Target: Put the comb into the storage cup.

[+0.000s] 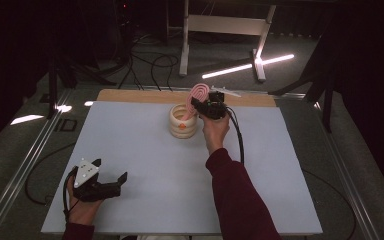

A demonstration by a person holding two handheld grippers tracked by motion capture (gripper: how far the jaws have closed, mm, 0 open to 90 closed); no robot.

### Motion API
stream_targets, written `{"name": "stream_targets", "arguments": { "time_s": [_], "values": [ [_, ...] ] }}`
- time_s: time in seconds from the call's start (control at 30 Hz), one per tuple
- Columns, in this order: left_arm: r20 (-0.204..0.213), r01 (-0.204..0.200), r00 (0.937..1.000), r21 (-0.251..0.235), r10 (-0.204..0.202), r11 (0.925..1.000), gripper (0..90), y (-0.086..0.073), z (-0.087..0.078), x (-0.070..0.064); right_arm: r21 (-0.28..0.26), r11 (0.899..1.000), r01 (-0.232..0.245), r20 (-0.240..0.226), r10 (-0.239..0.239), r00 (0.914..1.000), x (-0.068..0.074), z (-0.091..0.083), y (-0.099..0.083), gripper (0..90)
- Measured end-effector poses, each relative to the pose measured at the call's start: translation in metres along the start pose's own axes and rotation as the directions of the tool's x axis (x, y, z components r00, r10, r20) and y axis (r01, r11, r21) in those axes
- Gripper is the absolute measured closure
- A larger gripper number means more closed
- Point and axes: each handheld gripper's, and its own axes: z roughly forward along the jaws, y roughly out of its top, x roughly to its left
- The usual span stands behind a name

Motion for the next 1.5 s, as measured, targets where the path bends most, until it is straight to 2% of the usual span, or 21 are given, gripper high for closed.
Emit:
{"name": "stream_targets", "arguments": {
  "time_s": [0.27,0.57,0.77,0.97,1.2,1.37,1.5],
  "values": [
    [0.001,0.0,1.0,0.003,0.0,1.0,0.2,0.0,0.001,0.0,0.02,1.0,0.014,0.015,-0.015,0.9998,-0.005,-0.002,0.001,57.6],
    [0.0,-0.001,1.0,0.002,0.001,1.0,0.2,0.0,0.001,0.0,0.034,0.998,0.059,-0.005,-0.059,0.9982,-0.005,-0.003,0.002,51.9],
    [0.001,-0.002,1.0,0.003,0.002,1.0,0.2,0.0,0.001,-0.001,0.037,0.996,0.075,-0.004,-0.075,0.9972,-0.006,-0.006,0.004,44.5],
    [0.0,-0.002,1.0,0.002,0.002,1.0,0.2,0.0,0.001,-0.001,0.048,0.994,0.096,0.001,-0.096,0.9953,-0.007,-0.009,0.006,31.3],
    [0.002,-0.005,1.0,0.005,0.005,1.0,0.2,0.0,0.001,-0.001,0.07,0.984,0.166,0.0,-0.166,0.986,-0.006,-0.014,0.008,21.1],
    [0.002,-0.005,1.0,0.005,0.005,1.0,0.2,0.0,0.001,-0.001,0.078,0.98,0.185,0.003,-0.186,0.9826,-0.006,-0.017,0.009,19.3],
    [-0.003,-0.003,1.0,0.003,0.003,1.0,0.2,0.0,0.002,-0.001,0.097,0.973,0.211,0.007,-0.213,0.977,-0.006,-0.02,0.01,16.9]
  ]
}}
